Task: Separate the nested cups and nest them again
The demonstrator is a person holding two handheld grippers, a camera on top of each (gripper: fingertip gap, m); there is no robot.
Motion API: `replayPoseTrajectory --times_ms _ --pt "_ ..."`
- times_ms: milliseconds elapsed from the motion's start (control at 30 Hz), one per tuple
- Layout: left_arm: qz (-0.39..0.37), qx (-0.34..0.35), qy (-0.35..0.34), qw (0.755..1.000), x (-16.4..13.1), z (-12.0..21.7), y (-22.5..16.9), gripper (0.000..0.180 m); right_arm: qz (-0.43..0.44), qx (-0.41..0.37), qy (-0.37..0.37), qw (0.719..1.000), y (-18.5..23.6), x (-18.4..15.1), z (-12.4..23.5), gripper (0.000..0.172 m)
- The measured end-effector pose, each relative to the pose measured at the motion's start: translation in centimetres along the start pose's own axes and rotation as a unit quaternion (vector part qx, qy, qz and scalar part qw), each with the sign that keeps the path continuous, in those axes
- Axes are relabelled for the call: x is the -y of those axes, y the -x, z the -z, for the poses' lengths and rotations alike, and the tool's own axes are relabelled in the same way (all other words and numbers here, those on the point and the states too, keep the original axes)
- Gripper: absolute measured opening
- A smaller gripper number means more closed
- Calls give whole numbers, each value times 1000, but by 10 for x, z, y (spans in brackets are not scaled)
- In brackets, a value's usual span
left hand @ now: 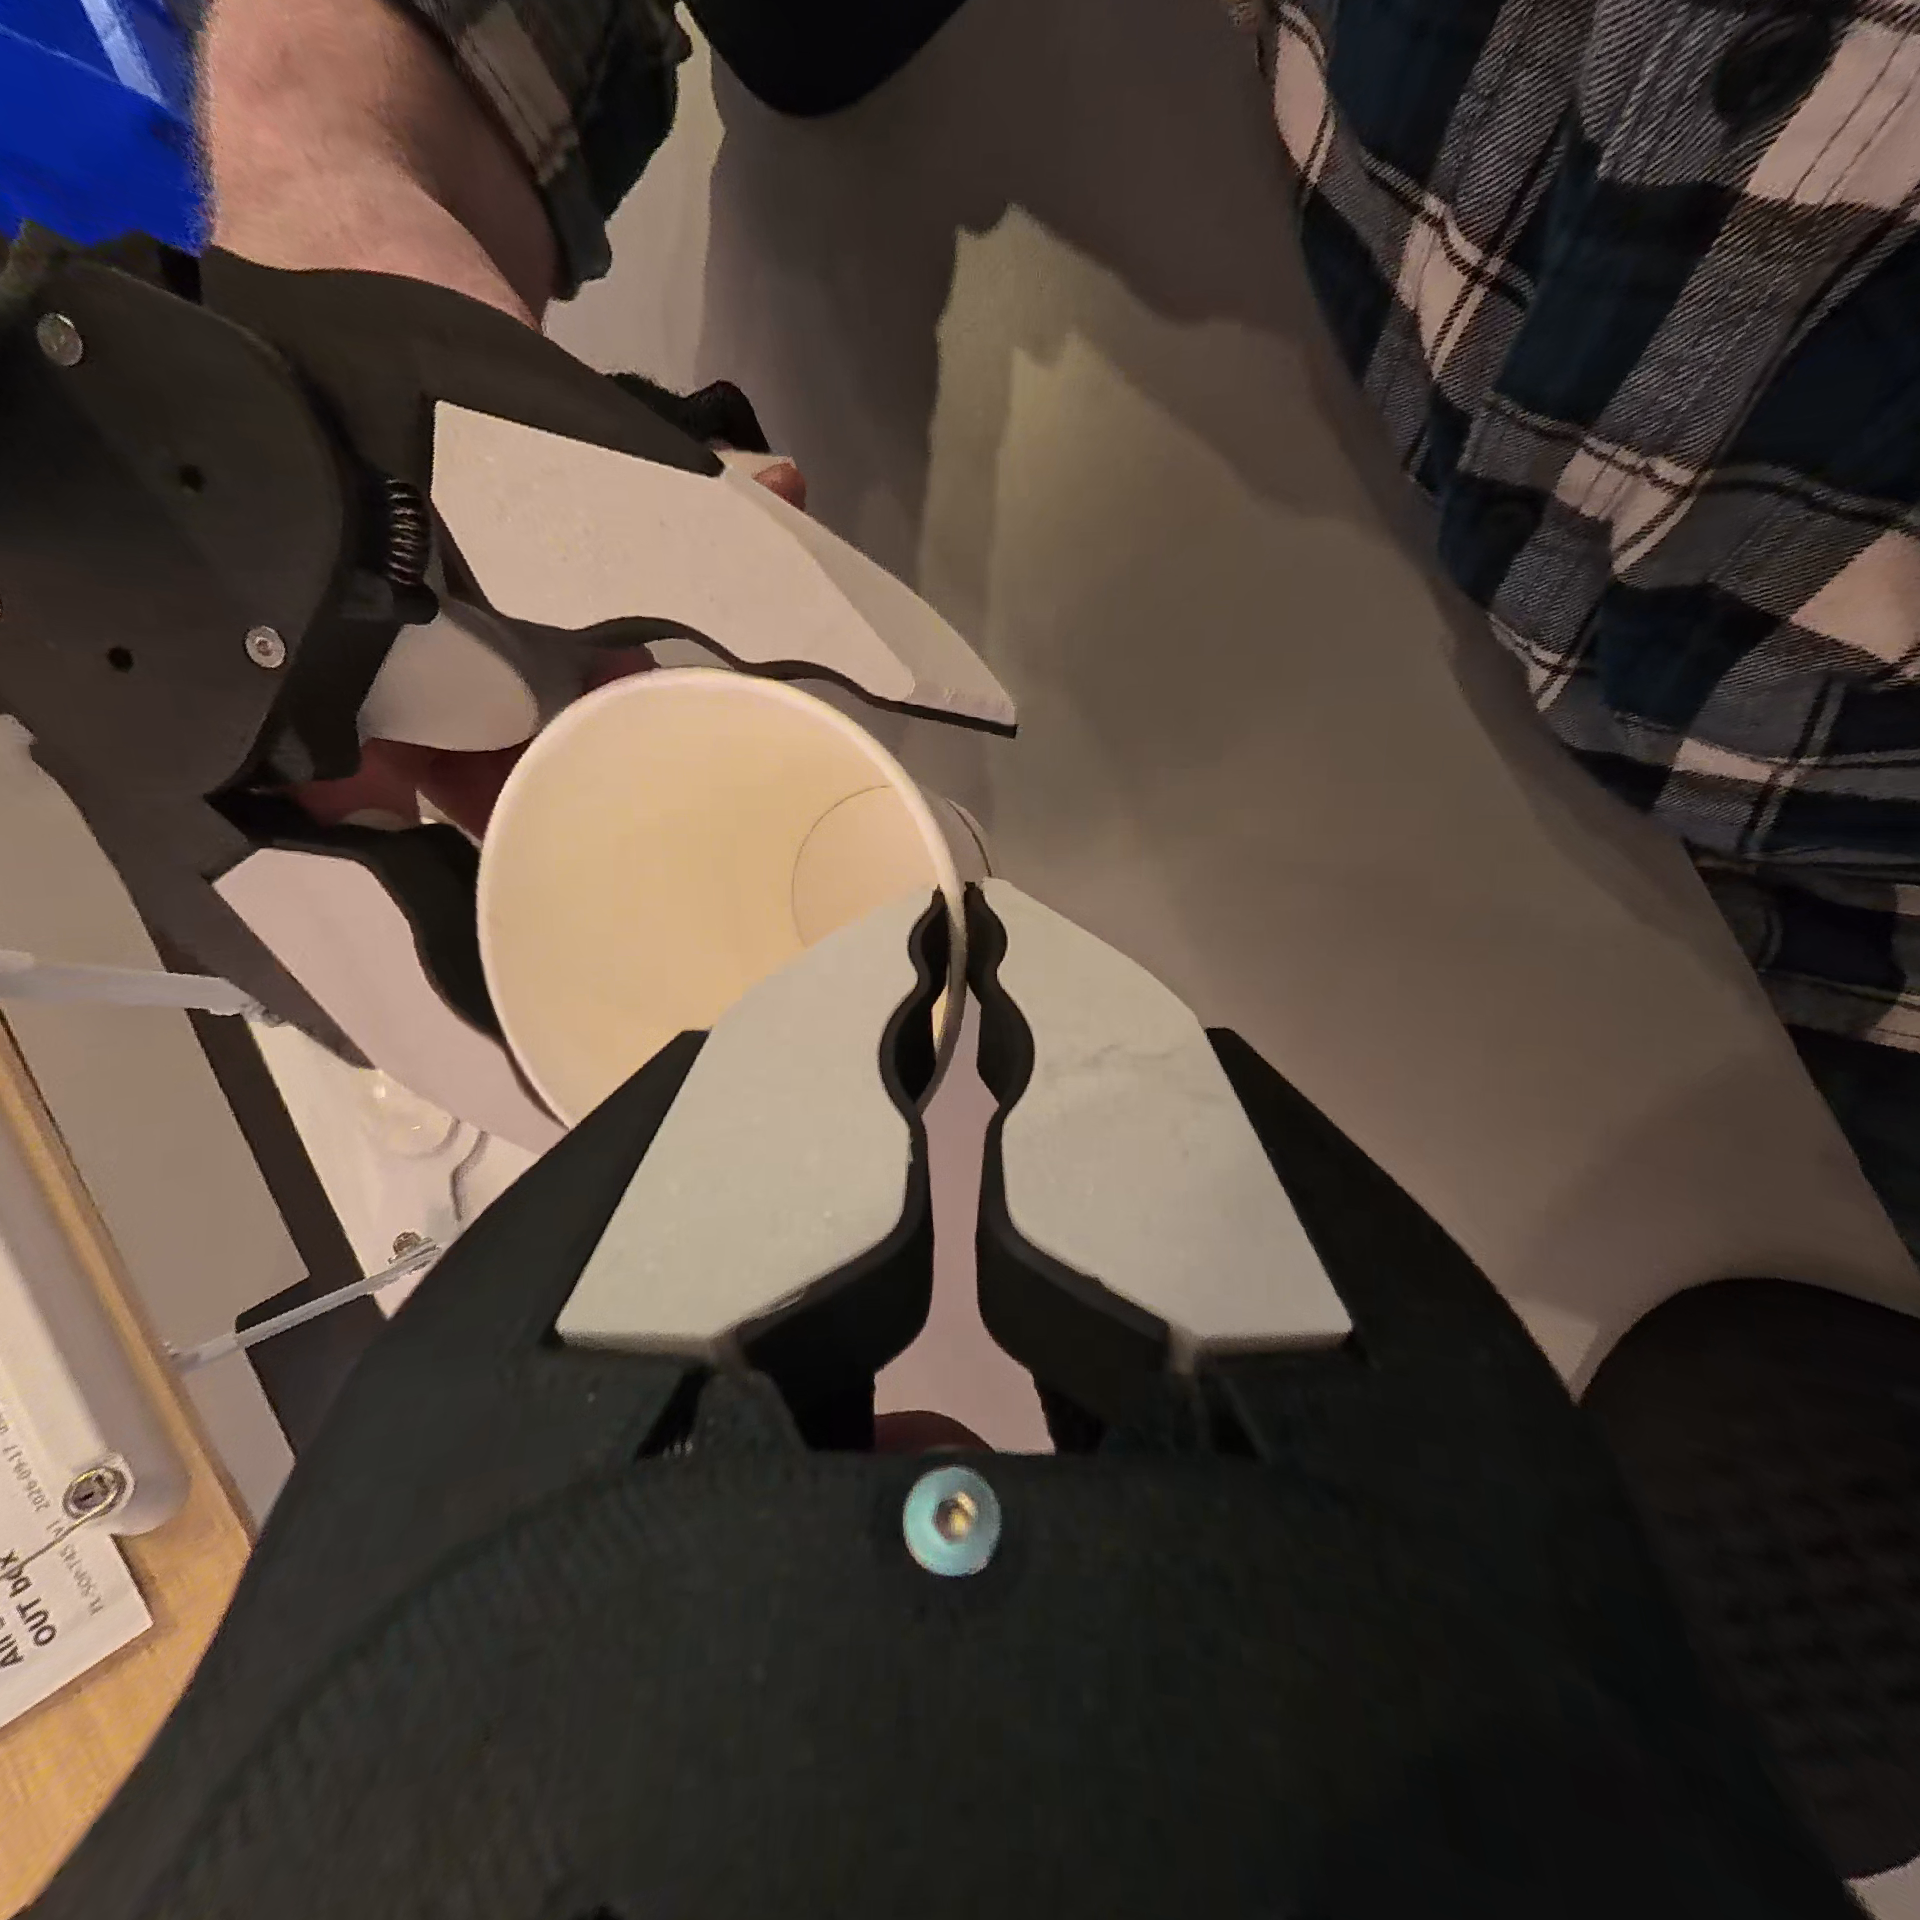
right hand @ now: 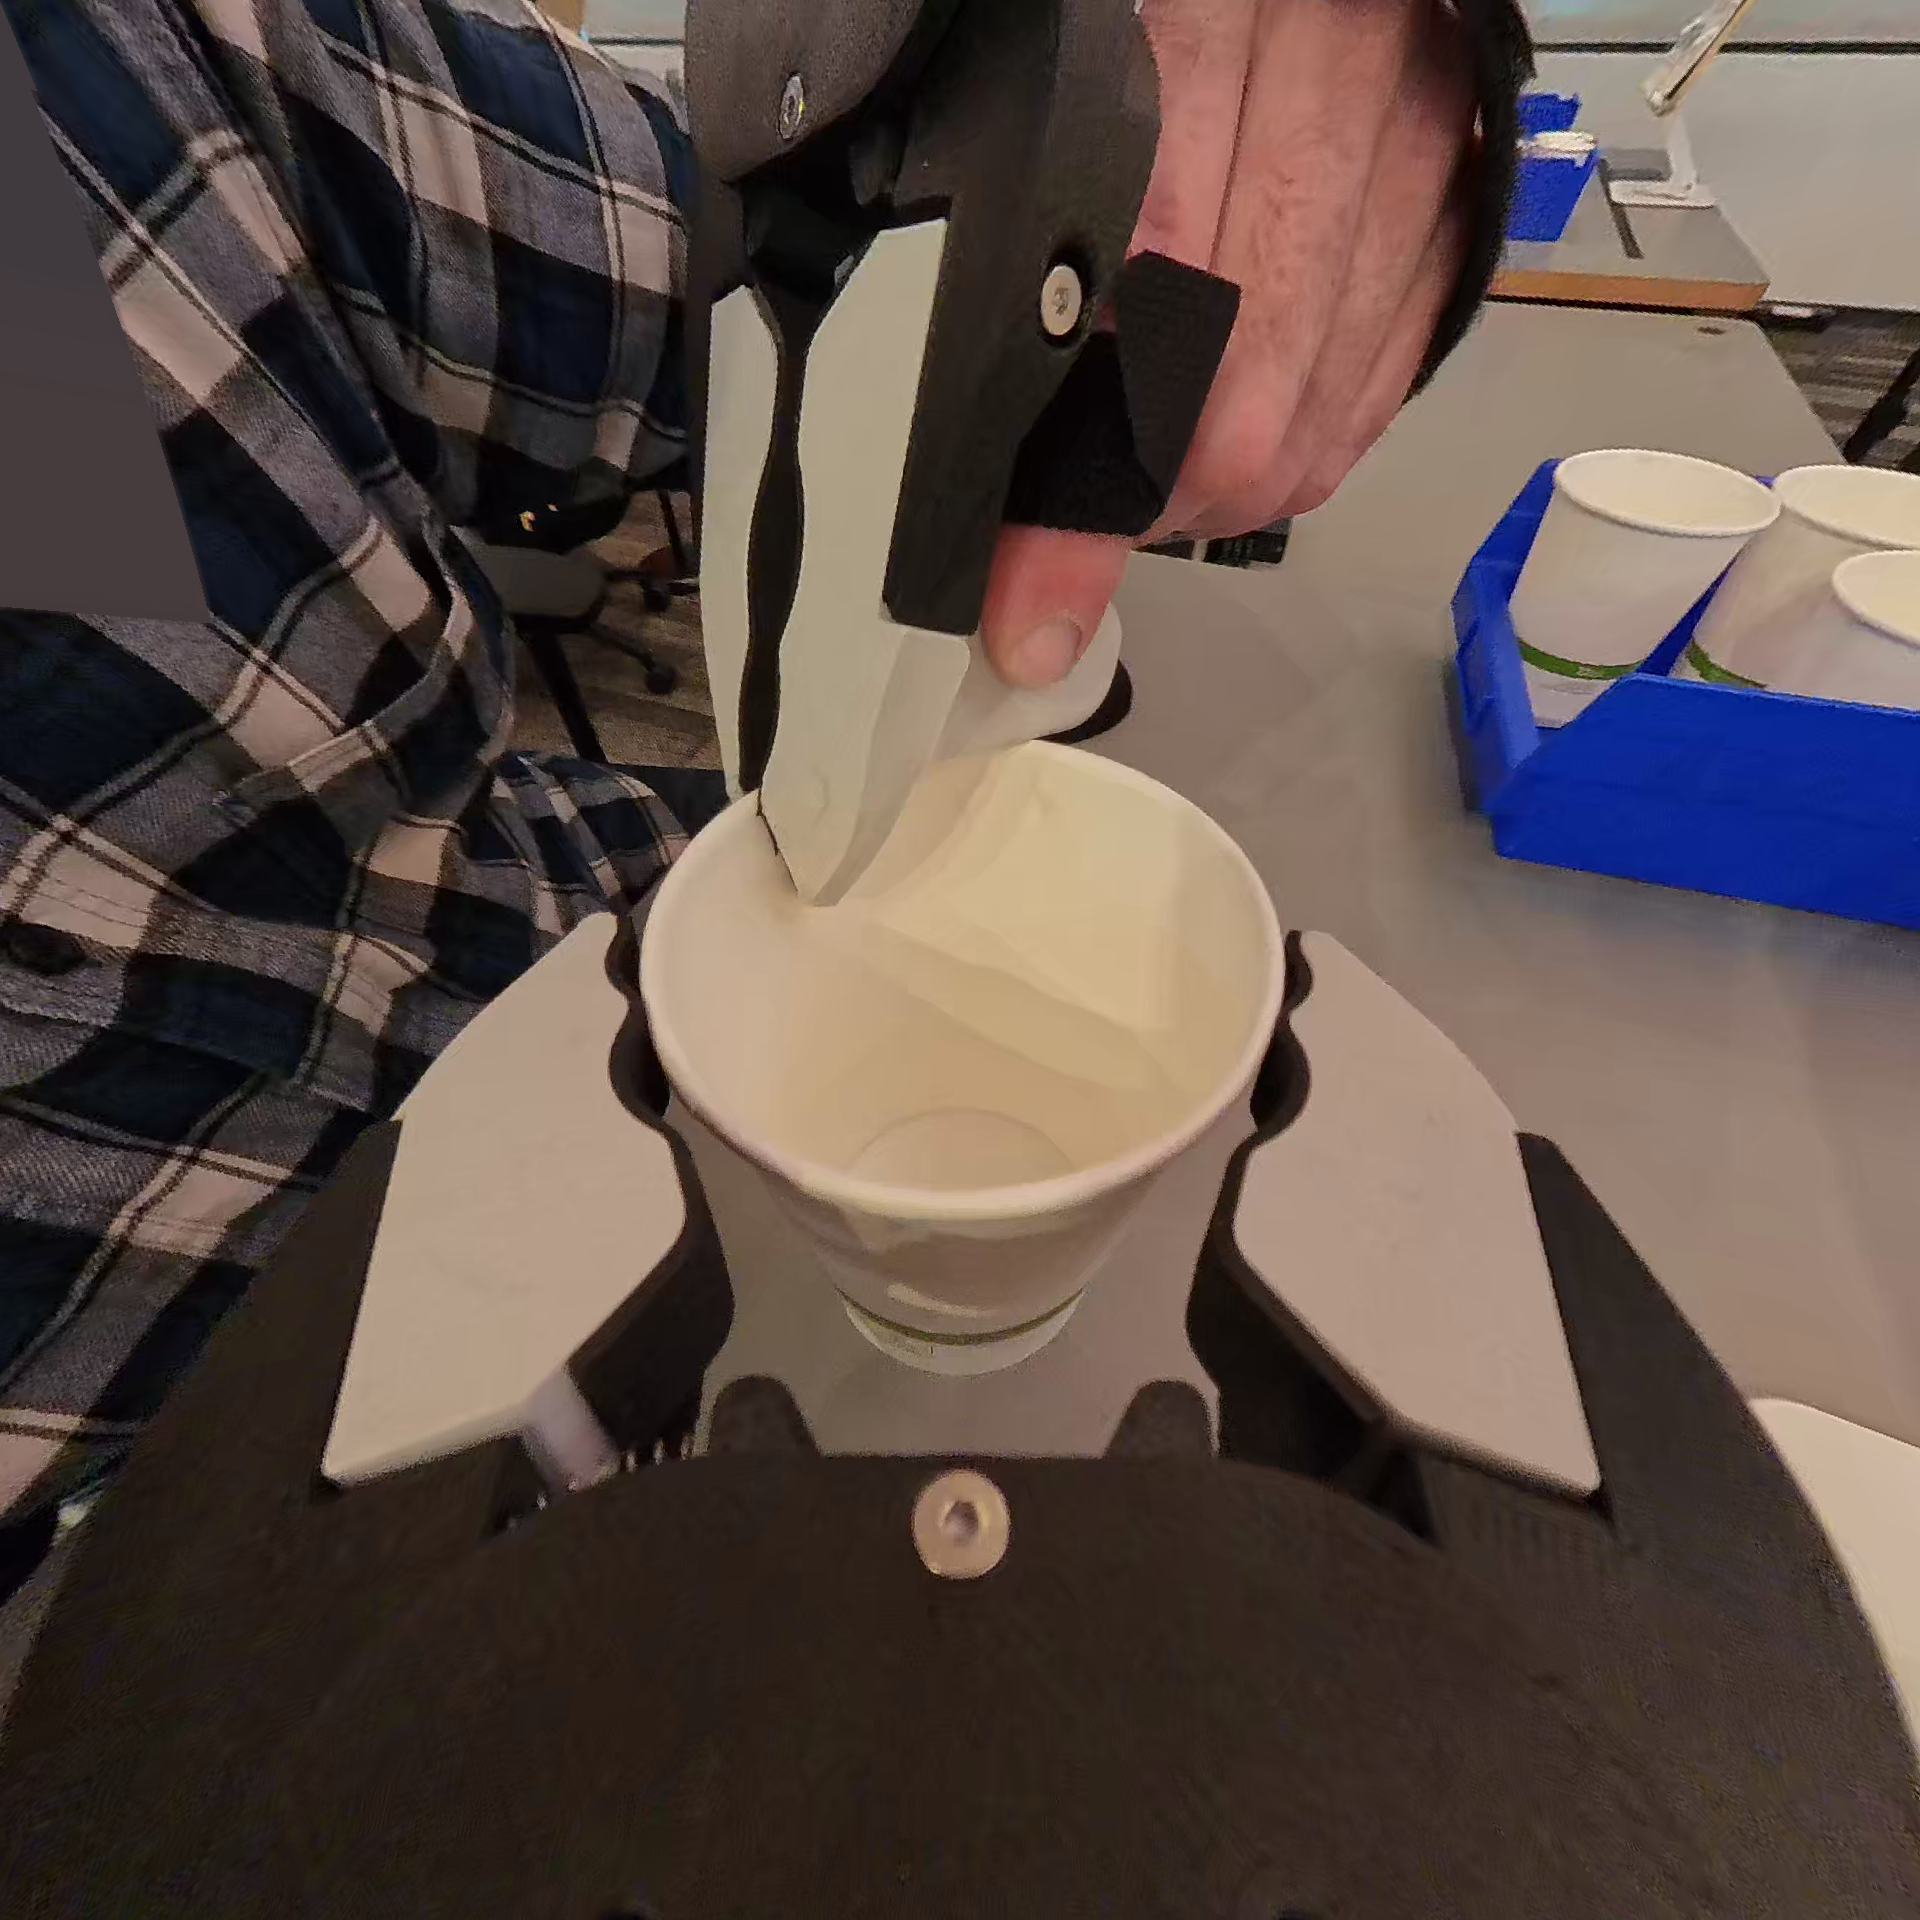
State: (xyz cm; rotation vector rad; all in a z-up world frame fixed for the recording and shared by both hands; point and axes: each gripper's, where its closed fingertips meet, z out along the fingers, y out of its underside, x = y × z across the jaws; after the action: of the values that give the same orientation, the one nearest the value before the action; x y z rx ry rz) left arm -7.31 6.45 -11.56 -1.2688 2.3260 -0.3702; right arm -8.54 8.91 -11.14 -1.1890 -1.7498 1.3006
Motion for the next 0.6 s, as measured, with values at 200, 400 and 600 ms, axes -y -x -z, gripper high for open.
replayPoseTrajectory --times_ms 200,400,600 --pt "-2 11 8 1000 1 2 -1 3 10 -2 -13 1000 0 5 0 109" --pt "4 24 19 1000 -2 4 3 6 3 -9 -36 999 -2 11 6 107" --pt "19 58 28 998 -7 7 14 30 5 -28 -42 999 -7 13 17 106"
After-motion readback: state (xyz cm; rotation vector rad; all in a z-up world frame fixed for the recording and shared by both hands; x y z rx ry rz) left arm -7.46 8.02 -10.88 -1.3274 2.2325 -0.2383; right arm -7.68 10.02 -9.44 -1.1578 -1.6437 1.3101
